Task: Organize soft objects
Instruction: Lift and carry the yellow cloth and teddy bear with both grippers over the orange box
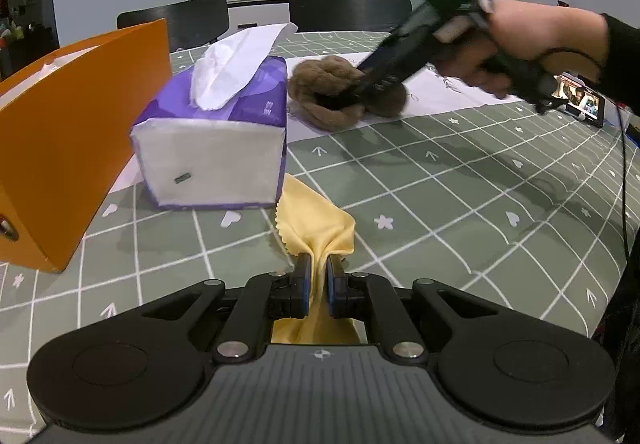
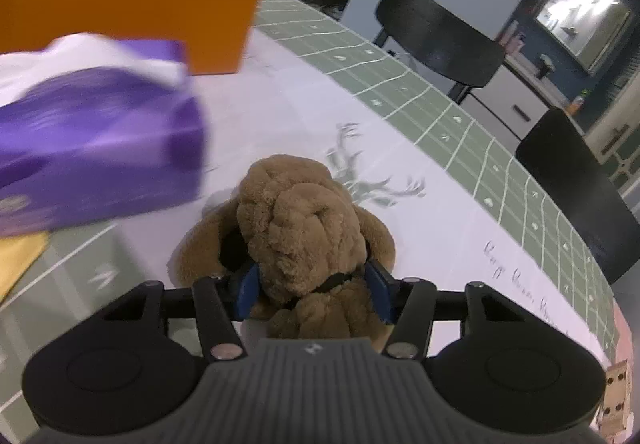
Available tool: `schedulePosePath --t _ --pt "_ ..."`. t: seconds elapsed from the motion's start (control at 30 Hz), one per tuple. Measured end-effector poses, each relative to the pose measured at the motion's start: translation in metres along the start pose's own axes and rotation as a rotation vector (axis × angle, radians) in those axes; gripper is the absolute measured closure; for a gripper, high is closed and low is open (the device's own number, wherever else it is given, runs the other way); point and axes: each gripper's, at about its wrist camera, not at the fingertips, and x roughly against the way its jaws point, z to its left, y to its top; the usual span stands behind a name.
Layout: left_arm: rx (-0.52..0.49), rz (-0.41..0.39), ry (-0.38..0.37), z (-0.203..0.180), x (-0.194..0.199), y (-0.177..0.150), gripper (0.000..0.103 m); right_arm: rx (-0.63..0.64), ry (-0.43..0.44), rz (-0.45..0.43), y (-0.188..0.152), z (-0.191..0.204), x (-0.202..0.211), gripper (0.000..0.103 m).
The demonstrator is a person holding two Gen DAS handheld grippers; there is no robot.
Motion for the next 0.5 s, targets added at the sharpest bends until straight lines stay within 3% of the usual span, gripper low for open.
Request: schedulePosePath --t 0.27,0.5 --pt "0.018 0.002 0.011 0.007 0.019 -0.015 0.094 0.102 0.088 0.017 -0.021 0.054 0.049 0.049" --pt "0.04 0.005 0.035 0.02 0.031 -0.022 0.094 0.16 0.162 0.016 -0.018 0.101 0.073 0.052"
